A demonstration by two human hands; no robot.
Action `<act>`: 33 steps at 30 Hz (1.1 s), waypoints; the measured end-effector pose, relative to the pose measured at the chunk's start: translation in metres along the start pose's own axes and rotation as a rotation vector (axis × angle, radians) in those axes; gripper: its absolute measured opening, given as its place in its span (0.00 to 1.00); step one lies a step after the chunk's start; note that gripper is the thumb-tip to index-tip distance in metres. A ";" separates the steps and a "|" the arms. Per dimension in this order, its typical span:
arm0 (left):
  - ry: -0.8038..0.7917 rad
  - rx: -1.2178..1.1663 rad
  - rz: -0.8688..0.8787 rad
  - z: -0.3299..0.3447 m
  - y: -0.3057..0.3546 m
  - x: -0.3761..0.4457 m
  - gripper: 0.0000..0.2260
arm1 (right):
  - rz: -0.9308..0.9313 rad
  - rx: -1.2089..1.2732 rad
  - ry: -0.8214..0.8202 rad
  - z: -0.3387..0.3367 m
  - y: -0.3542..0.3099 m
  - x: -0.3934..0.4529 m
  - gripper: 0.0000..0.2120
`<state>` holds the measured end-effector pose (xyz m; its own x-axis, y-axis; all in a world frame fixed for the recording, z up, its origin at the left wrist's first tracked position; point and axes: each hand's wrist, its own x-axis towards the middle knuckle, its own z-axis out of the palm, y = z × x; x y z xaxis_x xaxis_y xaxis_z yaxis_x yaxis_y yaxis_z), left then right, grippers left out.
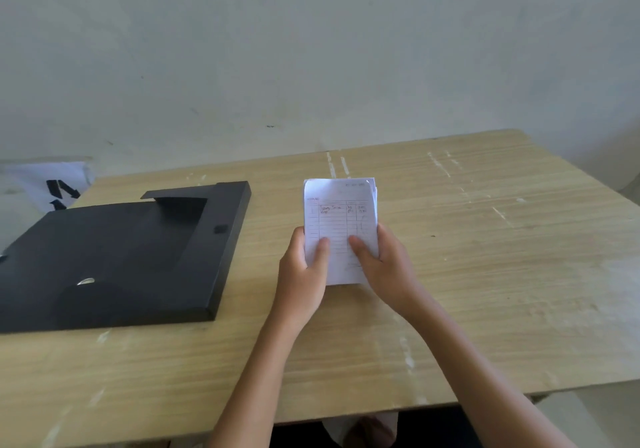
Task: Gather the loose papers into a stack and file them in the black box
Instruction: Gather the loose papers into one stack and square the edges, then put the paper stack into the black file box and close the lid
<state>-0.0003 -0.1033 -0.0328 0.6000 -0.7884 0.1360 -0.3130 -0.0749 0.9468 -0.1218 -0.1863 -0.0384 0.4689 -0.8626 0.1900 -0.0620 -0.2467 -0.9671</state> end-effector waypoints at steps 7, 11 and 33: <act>0.146 0.082 -0.004 -0.096 0.011 -0.006 0.07 | -0.017 -0.008 -0.202 0.072 -0.041 0.011 0.16; 0.207 0.125 -0.056 -0.165 0.000 -0.003 0.09 | -0.060 -0.051 -0.266 0.121 -0.048 0.020 0.21; 0.057 0.638 -0.462 -0.265 -0.067 0.120 0.22 | -0.386 -0.553 -0.364 0.183 -0.011 0.003 0.18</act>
<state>0.2878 -0.0314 -0.0026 0.8038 -0.5606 -0.1991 -0.3743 -0.7367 0.5632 0.0417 -0.1056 -0.0577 0.8016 -0.4942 0.3365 -0.2222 -0.7688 -0.5996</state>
